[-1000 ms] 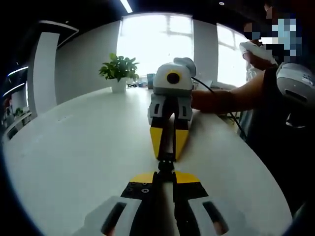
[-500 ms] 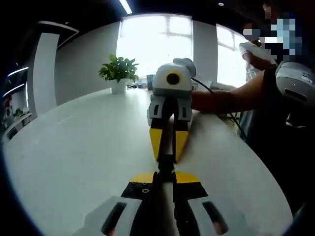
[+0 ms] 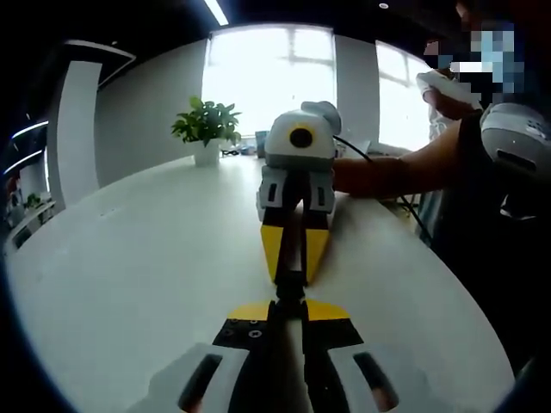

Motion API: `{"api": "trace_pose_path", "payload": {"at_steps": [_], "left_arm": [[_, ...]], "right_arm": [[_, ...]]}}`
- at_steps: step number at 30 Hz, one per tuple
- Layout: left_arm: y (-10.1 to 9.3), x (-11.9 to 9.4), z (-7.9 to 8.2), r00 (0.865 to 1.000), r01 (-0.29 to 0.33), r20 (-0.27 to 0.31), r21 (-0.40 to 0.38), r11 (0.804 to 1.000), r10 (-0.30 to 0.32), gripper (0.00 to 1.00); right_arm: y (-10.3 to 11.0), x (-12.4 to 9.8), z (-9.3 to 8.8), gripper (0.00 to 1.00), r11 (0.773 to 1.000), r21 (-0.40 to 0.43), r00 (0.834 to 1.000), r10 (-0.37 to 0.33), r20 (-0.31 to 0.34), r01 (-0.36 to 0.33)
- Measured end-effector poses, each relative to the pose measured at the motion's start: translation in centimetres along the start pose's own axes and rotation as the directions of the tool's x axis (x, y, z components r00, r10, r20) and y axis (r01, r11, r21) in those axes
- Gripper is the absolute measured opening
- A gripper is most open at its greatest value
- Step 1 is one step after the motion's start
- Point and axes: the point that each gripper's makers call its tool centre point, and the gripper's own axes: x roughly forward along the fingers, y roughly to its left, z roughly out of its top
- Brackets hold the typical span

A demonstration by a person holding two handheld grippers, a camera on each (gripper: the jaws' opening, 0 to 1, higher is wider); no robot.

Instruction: Snap the two parts of the plastic buckle together until the buckle closes and remains connected.

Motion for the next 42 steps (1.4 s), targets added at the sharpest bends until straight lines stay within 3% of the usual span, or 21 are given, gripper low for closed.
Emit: {"api": "trace_pose_path", "payload": {"at_steps": [13,14,16,22,42], "left_arm": [[-0.1,0.4,0.2,1.0,0.005,0.005,0.008,1.0,-0.005,0.08],[-0.3,0.5,-0.2,1.0,0.012,-0.026,0.011,1.0,-0.011,0.08],[-0.1,0.6,-0.1,1.0,0.015,0.001,0.002,1.0,-0.015,0.08],[-0.1,1.0,-0.2,1.0,0.012,-0.002,0.006,1.0,-0.012,0.08],[-0.2,1.0,0.1,1.0,0.011,0.002,0.007,1.0,-0.011,0.09]], "right_arm": [[0.0,0.1,0.1,0.09,1.0,-0.006,1.0,0.003,0.001,-0.003],[0.6,0.2,-0.6,0.09,1.0,0.017,0.999,0.02,-0.035,-0.02],[-0.3,0.6,-0.4,0.09,1.0,0.001,1.0,0.013,-0.009,-0.013],[-0.9,1.1,-0.7,0.09,1.0,-0.001,1.0,0.011,-0.009,-0.011],[-0.8,0.9,-0.2,0.1,1.0,-0.003,1.0,0.01,-0.004,-0.01]]}}
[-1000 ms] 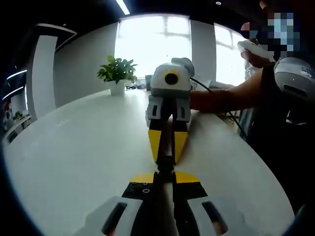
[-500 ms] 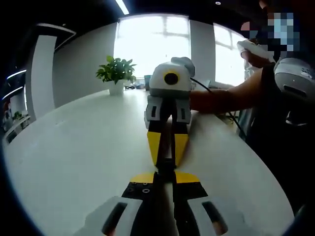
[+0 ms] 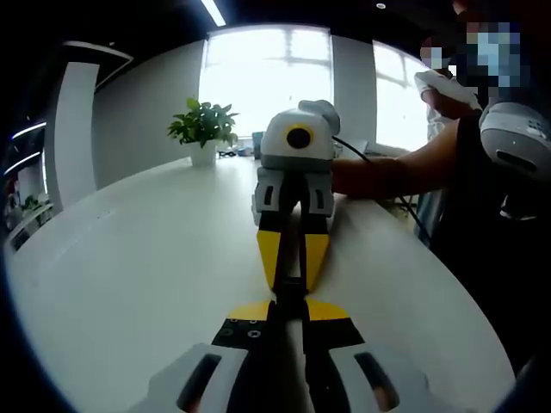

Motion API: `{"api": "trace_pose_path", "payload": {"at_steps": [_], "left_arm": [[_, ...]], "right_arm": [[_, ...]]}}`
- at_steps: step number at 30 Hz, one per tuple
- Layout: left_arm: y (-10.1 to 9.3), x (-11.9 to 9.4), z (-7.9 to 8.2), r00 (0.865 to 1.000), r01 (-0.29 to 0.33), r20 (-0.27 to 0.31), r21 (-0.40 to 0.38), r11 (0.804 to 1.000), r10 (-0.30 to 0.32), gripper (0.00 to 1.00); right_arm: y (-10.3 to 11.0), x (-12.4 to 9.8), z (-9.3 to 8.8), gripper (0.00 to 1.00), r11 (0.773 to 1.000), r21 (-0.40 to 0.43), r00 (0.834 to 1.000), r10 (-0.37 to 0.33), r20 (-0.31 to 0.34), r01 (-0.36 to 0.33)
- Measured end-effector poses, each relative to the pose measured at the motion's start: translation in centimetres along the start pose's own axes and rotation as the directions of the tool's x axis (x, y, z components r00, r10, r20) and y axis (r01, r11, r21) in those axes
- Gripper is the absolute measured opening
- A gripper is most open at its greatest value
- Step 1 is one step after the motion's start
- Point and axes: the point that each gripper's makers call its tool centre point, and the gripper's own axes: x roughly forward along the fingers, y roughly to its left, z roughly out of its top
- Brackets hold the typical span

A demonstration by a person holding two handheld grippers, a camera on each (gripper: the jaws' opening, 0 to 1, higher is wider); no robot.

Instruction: Snap the two parts of the plastic buckle together until the buckle closes and remains connected.

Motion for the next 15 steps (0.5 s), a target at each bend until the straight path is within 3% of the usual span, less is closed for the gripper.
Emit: {"api": "trace_pose_path", "payload": {"at_steps": [12,15], "left_arm": [[0.23,-0.11,0.18,1.0,-0.013,0.007,-0.004,1.0,0.013,0.11],[-0.01,-0.21,0.83,0.999,-0.001,0.045,-0.007,1.0,0.002,0.13]], "right_arm": [[0.26,-0.35,0.2,0.1,1.0,-0.001,1.0,-0.012,0.006,0.012],[0.3,-0.53,0.48,0.1,1.0,0.004,1.0,-0.011,0.021,0.011]]}}
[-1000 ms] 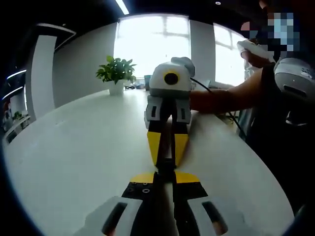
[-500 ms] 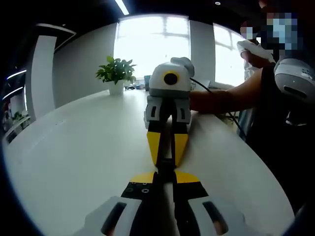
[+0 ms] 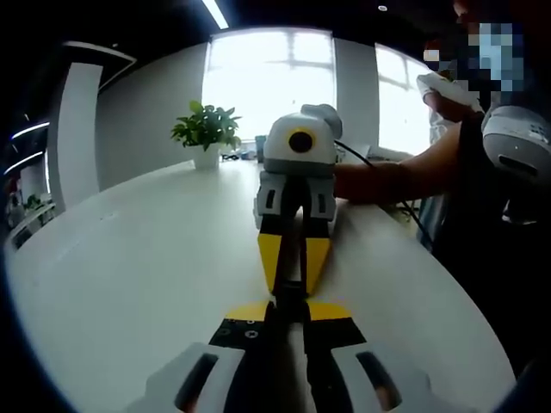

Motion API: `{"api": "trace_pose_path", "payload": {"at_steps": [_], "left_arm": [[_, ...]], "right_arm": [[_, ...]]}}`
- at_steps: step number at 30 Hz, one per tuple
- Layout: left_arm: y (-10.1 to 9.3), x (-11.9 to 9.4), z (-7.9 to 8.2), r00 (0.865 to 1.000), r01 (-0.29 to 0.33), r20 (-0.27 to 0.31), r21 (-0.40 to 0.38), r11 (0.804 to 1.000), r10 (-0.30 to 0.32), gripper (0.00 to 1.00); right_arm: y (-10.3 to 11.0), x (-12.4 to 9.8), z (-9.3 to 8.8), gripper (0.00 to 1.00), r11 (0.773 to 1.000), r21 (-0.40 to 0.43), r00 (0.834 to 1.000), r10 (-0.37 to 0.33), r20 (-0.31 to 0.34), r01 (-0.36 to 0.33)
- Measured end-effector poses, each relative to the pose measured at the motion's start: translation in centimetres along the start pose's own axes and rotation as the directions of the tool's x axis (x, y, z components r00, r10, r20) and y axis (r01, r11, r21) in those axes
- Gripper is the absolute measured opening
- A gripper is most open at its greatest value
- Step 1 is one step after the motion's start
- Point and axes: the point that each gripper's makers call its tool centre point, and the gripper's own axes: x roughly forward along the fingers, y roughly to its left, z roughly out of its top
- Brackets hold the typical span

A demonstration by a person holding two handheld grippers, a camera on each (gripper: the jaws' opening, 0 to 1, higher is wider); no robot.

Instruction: Snap the two parts of the plastic buckle together until the buckle closes and remains connected.

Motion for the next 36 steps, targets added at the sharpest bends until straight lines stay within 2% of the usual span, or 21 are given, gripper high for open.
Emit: {"api": "trace_pose_path", "payload": {"at_steps": [4,8,12,18,22,36], "left_arm": [[-0.2,-0.1,0.4,1.0,0.01,0.025,-0.009,1.0,-0.009,0.21],[-0.1,0.0,1.1,0.998,-0.004,0.067,-0.016,1.0,0.005,0.44],[0.0,-0.1,1.1,0.998,-0.009,0.068,-0.013,1.0,0.01,0.48],[0.2,0.1,1.6,0.996,-0.028,0.089,-0.031,0.999,0.031,0.76],[0.7,0.2,2.2,0.991,-0.053,0.12,-0.045,0.998,0.058,1.0],[0.8,0.1,2.2,0.99,-0.06,0.124,-0.054,0.997,0.067,0.99]], "right_arm": [[0.0,-0.1,0.0,0.1,1.0,0.004,1.0,-0.003,0.003,0.003],[0.1,-0.2,0.1,0.1,1.0,0.006,1.0,-0.003,0.004,0.003],[0.2,-0.2,0.1,0.1,1.0,0.007,1.0,-0.004,0.003,0.004],[0.1,-0.4,0.1,0.1,1.0,0.016,1.0,-0.01,-0.001,0.01],[0.2,-0.6,0.3,0.1,1.0,0.028,1.0,-0.006,-0.001,0.006],[0.3,-0.6,0.4,0.1,0.999,0.035,1.0,-0.005,0.002,0.005]]}}
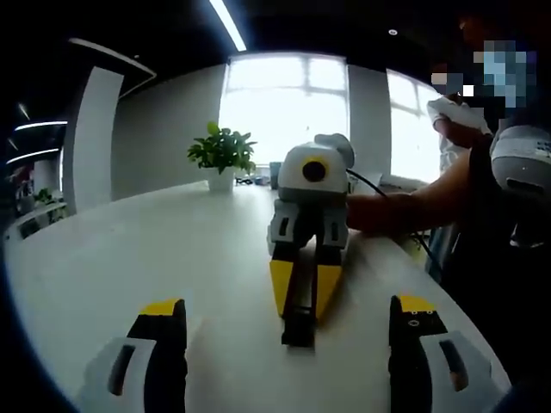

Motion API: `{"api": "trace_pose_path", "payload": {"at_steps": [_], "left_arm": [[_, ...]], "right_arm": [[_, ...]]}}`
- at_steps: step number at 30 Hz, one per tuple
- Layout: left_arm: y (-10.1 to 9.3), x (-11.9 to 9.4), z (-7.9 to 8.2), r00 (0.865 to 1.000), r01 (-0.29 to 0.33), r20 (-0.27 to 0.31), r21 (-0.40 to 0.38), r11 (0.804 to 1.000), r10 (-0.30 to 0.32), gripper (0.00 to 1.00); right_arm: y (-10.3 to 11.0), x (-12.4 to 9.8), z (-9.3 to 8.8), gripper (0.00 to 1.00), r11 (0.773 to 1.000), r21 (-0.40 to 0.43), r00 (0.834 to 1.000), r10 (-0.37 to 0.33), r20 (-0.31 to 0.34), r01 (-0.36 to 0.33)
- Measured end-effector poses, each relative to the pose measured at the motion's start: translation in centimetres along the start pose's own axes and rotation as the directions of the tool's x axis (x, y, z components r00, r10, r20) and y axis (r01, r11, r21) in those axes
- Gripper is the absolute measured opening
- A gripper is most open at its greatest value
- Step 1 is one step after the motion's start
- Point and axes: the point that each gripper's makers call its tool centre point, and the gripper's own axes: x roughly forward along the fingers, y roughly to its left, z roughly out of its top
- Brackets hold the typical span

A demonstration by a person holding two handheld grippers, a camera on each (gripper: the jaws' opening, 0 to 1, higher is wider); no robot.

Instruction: Snap the two parts of the plastic buckle together until the buckle closes and remains connected.

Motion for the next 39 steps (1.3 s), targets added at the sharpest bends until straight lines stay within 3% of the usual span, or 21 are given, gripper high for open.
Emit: {"api": "trace_pose_path", "payload": {"at_steps": [8,14,18,20,27,31,39], "left_arm": [[0.7,-0.3,0.1,0.999,-0.038,0.001,-0.002,0.999,0.038,0.99],[2.2,-0.8,-0.2,0.993,-0.116,-0.02,0.014,0.993,0.117,0.99],[2.8,-1.2,0.3,0.988,-0.152,0.006,0.001,0.988,0.152,0.99],[3.4,-1.6,0.9,0.983,-0.183,0.031,-0.002,0.983,0.183,0.99],[4.3,-2.5,1.0,0.971,-0.236,0.027,-0.006,0.972,0.236,0.98],[5.2,-3.2,1.1,0.958,-0.283,0.032,-0.053,0.958,0.285,0.97],[6.6,-3.7,0.9,0.935,-0.353,0.027,-0.053,0.934,0.355,0.97]], "right_arm": [[-0.3,-0.1,0.1,0.1,1.0,0.004,1.0,-0.014,-0.002,0.014],[-0.7,-0.2,0.2,0.1,0.999,0.007,0.999,-0.034,0.002,0.034],[-0.9,-0.3,0.4,0.1,0.999,0.004,0.999,-0.049,0.004,0.049],[-1.2,-0.4,0.3,0.1,0.998,0.007,0.998,-0.058,0.004,0.058],[-2.0,-0.7,0.6,0.1,0.994,0.02,0.994,-0.105,0.02,0.104],[-2.7,-1.1,0.7,0.1,0.99,0.018,0.99,-0.14,0.025,0.139],[-3.3,-1.4,0.6,0.1,0.986,0.023,0.986,-0.164,0.02,0.163]]}}
